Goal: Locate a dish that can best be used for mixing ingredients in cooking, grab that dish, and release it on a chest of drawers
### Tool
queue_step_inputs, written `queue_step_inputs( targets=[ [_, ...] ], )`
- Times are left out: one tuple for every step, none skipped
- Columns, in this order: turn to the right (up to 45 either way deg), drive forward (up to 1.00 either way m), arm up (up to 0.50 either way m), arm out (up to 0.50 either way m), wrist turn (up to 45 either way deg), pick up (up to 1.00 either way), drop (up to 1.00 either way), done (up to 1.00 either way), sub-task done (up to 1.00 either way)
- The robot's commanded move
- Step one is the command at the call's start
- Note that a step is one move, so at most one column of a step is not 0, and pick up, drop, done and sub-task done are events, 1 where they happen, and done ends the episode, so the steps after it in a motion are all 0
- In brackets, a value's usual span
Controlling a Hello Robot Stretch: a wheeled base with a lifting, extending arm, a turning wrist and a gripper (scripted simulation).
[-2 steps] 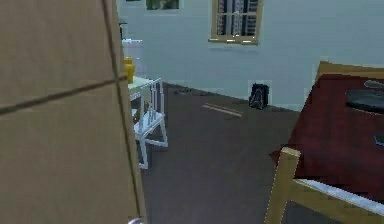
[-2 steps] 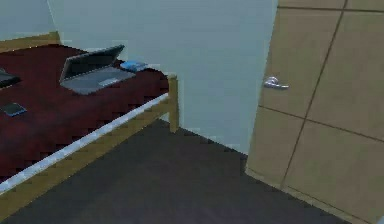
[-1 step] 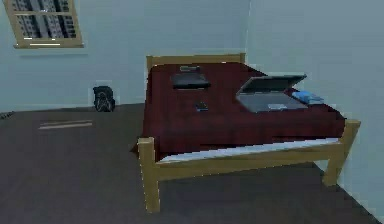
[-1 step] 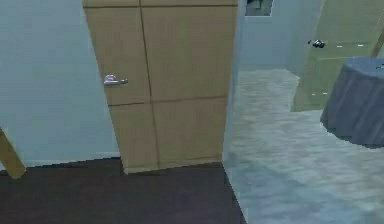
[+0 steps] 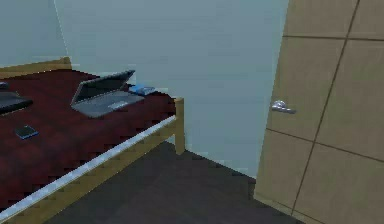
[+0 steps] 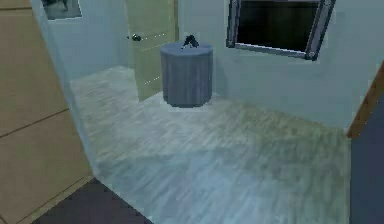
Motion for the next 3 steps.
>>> queue_step_inputs(
  targets=[
    [27.0,0.00,0.00,0.00,0.0,0.00,0.00,0.00,0.00],
    [0.0,0.15,0.00,0.00,0.0,0.00,0.00,0.00,0.00],
    [-45.0,0.00,0.00,0.00,0.0,0.00,0.00,0.00,0.00]
  ],
)
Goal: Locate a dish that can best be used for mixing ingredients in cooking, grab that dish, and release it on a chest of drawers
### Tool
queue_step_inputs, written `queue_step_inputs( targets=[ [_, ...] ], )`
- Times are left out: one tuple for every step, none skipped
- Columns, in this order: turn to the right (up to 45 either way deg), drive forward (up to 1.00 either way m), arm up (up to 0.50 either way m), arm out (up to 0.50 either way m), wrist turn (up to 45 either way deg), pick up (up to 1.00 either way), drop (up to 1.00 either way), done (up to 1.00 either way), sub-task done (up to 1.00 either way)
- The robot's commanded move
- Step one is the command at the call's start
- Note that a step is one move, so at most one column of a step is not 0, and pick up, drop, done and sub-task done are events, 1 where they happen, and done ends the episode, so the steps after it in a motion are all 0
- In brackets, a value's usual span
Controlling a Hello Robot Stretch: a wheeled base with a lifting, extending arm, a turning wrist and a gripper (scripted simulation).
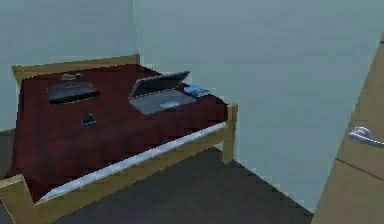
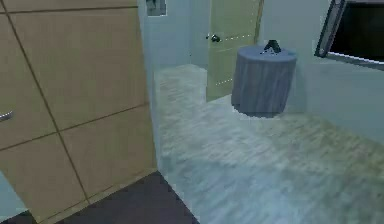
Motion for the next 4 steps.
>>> queue_step_inputs(
  targets=[
    [-24.0,0.00,0.00,0.00,0.0,0.00,0.00,0.00,0.00],
    [0.0,0.70,0.00,0.00,0.0,0.00,0.00,0.00,0.00],
    [-45.0,0.00,0.00,0.00,0.0,0.00,0.00,0.00,0.00],
    [-42.0,0.00,0.00,0.00,0.0,0.00,0.00,0.00,0.00]
  ],
)
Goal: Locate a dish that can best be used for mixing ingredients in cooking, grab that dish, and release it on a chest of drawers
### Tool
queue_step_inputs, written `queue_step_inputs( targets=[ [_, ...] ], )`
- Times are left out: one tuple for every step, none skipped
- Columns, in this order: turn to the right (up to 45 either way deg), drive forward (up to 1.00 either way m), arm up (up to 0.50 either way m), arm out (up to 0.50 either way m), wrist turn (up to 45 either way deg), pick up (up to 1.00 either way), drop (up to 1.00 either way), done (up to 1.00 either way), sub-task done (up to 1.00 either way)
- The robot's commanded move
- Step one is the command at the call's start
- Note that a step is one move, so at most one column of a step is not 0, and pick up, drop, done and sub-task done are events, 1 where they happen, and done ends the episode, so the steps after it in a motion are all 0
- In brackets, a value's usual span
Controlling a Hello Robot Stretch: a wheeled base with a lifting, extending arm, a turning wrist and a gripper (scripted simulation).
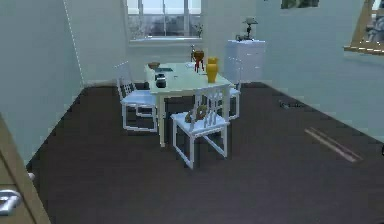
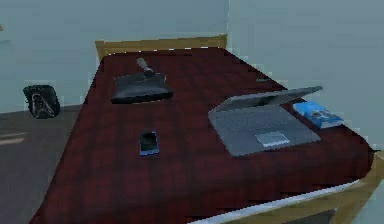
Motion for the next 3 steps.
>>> queue_step_inputs(
  targets=[
    [0.0,0.90,0.00,0.00,0.0,0.00,0.00,0.00,0.00],
    [-45.0,0.00,0.00,0.00,0.0,0.00,0.00,0.00,0.00],
    [0.0,1.00,0.00,0.00,0.0,0.00,0.00,0.00,0.00]
  ],
)
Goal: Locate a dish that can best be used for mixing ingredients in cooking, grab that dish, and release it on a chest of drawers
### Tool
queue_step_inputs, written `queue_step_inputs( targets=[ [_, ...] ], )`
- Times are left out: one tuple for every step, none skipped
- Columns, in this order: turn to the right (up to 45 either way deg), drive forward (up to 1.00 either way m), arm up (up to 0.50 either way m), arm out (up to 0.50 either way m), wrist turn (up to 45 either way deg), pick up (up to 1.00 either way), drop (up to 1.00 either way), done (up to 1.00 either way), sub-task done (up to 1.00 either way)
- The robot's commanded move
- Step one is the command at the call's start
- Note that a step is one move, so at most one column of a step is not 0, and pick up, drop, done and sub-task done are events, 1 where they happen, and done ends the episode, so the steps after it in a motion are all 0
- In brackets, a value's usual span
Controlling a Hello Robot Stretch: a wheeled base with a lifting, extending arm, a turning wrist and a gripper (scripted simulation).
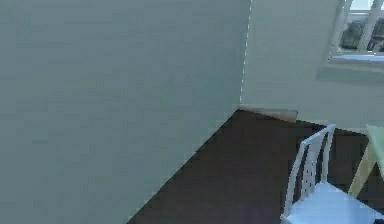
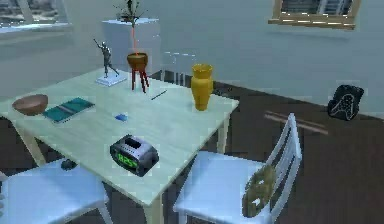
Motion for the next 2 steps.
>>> queue_step_inputs(
  targets=[
    [0.0,0.95,0.00,0.00,0.0,0.00,0.00,0.00,0.00],
    [-45.0,0.00,0.00,0.00,0.0,0.00,0.00,0.00,0.00]
  ],
)
